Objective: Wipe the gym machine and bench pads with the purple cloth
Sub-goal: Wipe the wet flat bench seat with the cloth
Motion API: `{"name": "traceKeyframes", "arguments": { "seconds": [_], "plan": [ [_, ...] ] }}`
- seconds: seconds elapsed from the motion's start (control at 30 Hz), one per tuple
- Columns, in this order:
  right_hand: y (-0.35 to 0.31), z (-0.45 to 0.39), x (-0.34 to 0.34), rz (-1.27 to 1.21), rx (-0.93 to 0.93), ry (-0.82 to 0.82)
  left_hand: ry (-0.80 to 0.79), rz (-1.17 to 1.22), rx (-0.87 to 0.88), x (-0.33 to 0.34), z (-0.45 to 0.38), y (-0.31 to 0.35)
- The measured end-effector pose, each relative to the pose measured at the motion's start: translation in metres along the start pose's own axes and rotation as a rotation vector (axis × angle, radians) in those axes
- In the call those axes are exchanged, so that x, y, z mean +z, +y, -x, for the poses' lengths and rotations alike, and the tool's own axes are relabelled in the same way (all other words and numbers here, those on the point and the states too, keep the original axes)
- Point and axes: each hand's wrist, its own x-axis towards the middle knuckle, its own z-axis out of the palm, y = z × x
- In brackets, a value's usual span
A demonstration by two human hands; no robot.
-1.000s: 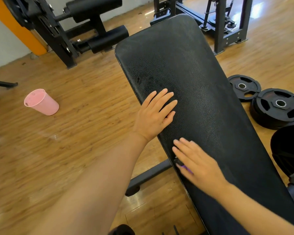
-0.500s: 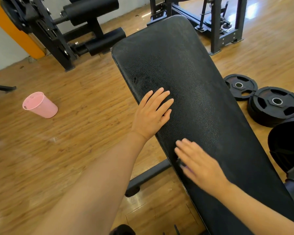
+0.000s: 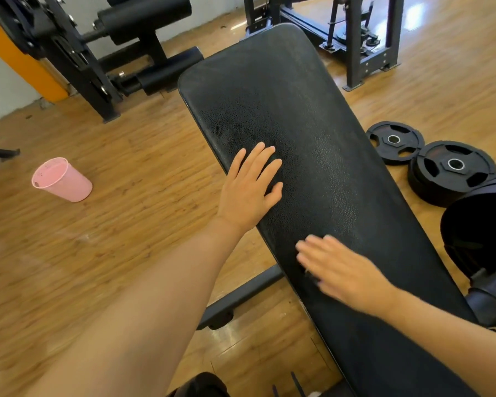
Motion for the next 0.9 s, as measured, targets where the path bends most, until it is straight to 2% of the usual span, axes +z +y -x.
{"name": "traceKeyframes", "arguments": {
  "seconds": [0.07, 0.13, 0.17, 0.2, 0.23, 0.33, 0.37, 0.4, 0.43, 0.47, 0.57, 0.6, 0.63, 0.67, 0.7, 0.8, 0.9],
  "plan": [
    [-0.003, 0.004, 0.001, -0.133, 0.404, 0.163, -0.078, -0.018, -0.044, -0.003, 0.004, 0.009],
    [-0.039, 0.0, 0.011, -0.311, 0.863, 0.297, -0.143, -0.07, -0.099, -0.003, 0.008, 0.019],
    [-0.063, -0.004, 0.017, -0.325, 0.977, 0.308, -0.157, -0.099, -0.123, -0.002, 0.008, 0.024],
    [-0.085, -0.003, 0.022, -0.286, 0.963, 0.278, -0.163, -0.121, -0.143, -0.001, 0.009, 0.029],
    [-0.101, 0.003, 0.026, -0.226, 0.848, 0.225, -0.17, -0.137, -0.158, -0.001, 0.009, 0.033],
    [-0.102, 0.035, 0.022, -0.099, 0.322, 0.009, -0.255, -0.214, -0.19, 0.0, 0.011, 0.042],
    [-0.089, 0.041, 0.017, -0.068, 0.209, -0.054, -0.277, -0.238, -0.198, 0.0, 0.012, 0.045],
    [-0.075, 0.042, 0.013, -0.031, 0.163, -0.076, -0.287, -0.248, -0.205, 0.001, 0.013, 0.046],
    [-0.061, 0.041, 0.011, -0.003, 0.198, -0.053, -0.287, -0.249, -0.209, 0.001, 0.014, 0.047],
    [-0.049, 0.038, 0.009, -0.024, 0.341, 0.006, -0.282, -0.247, -0.213, 0.001, 0.014, 0.049],
    [-0.014, 0.022, 0.0, -0.287, 1.084, 0.281, -0.271, -0.266, -0.226, 0.003, 0.013, 0.051],
    [-0.013, 0.015, -0.001, -0.378, 1.248, 0.339, -0.278, -0.278, -0.228, 0.003, 0.013, 0.051],
    [-0.019, 0.011, 0.0, -0.388, 1.302, 0.368, -0.285, -0.288, -0.229, 0.003, 0.013, 0.052],
    [-0.032, 0.009, 0.005, -0.374, 1.26, 0.38, -0.284, -0.293, -0.23, 0.003, 0.013, 0.053],
    [-0.05, 0.012, 0.012, -0.349, 1.136, 0.363, -0.277, -0.289, -0.231, 0.003, 0.013, 0.053],
    [-0.1, 0.046, 0.024, -0.228, 0.61, 0.131, -0.264, -0.259, -0.25, 0.0, 0.012, 0.056],
    [-0.087, 0.081, 0.019, -0.055, 0.16, -0.086, -0.313, -0.279, -0.297, -0.001, 0.01, 0.066]
  ]
}}
